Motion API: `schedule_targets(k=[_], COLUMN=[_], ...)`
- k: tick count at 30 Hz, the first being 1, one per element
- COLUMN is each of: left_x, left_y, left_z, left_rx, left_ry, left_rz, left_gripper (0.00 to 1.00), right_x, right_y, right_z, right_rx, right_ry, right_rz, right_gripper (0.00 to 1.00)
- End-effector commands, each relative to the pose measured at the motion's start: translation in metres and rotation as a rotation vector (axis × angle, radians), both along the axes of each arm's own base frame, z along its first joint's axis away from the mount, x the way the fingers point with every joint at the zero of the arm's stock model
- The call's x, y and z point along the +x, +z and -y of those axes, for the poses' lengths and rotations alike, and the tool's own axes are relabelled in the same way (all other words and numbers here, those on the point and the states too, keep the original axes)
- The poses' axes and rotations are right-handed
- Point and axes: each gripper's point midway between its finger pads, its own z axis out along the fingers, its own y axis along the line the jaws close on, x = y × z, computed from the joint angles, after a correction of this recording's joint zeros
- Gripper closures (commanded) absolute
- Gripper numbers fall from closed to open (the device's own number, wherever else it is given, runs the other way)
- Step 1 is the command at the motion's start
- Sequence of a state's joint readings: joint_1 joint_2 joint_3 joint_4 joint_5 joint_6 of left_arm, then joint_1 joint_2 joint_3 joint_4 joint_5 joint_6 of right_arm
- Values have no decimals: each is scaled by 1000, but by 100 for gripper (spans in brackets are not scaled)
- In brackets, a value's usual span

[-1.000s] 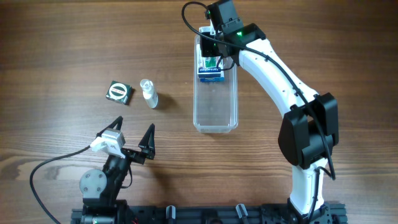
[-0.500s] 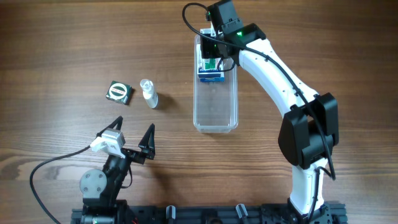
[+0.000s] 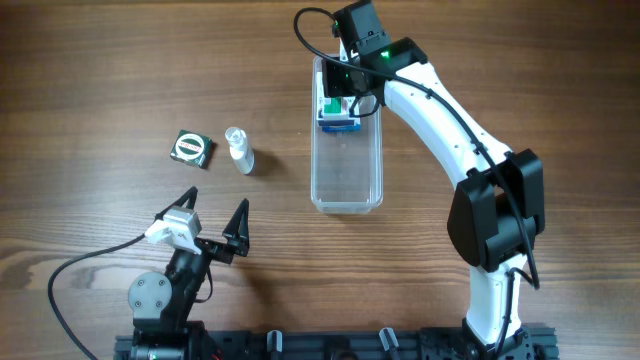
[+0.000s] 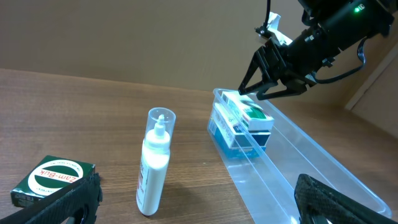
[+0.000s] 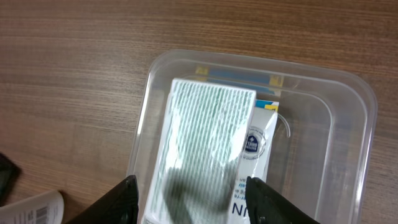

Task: Pack container
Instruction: 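Lower the Panadol box into the container on top of the others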

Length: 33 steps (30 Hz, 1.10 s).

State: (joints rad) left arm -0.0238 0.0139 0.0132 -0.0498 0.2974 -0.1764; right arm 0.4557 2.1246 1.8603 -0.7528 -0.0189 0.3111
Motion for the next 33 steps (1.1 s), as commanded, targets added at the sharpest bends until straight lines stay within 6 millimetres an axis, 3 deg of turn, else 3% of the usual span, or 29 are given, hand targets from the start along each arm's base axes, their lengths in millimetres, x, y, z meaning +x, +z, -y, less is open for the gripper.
schedule_targets(k=[1,7,14,16,18,21,28,33], left_x=[1,1,1,1,1,1,1,1], left_y=[-2,-2,-2,-2,-2,-2,-2,-2], left_z=[-2,-2,-2,-2,-2,-2,-2,-2], left_rx=[15,15,15,15,15,15,15,15], left_ry=[9,9,9,9,9,9,9,9], left_rz=[5,5,5,5,5,5,5,5], left_gripper=[0,0,0,0,0,0,0,0], right_x=[-1,1,4,3,-2,-4,-4,-4], right_y=[-10,-7,18,18,11,6,3,-19], right_z=[-4,-5,-1,-1,1,2,1,2], right_rx=[1,-3,-16,-18,-36,-48,-51,-69], right_ry=[7,24,34,37,48,58,61,62], right_rz=[-17,-3,63,59,38,26,22,-18], right_gripper=[43,43,43,53,79,95,96,96])
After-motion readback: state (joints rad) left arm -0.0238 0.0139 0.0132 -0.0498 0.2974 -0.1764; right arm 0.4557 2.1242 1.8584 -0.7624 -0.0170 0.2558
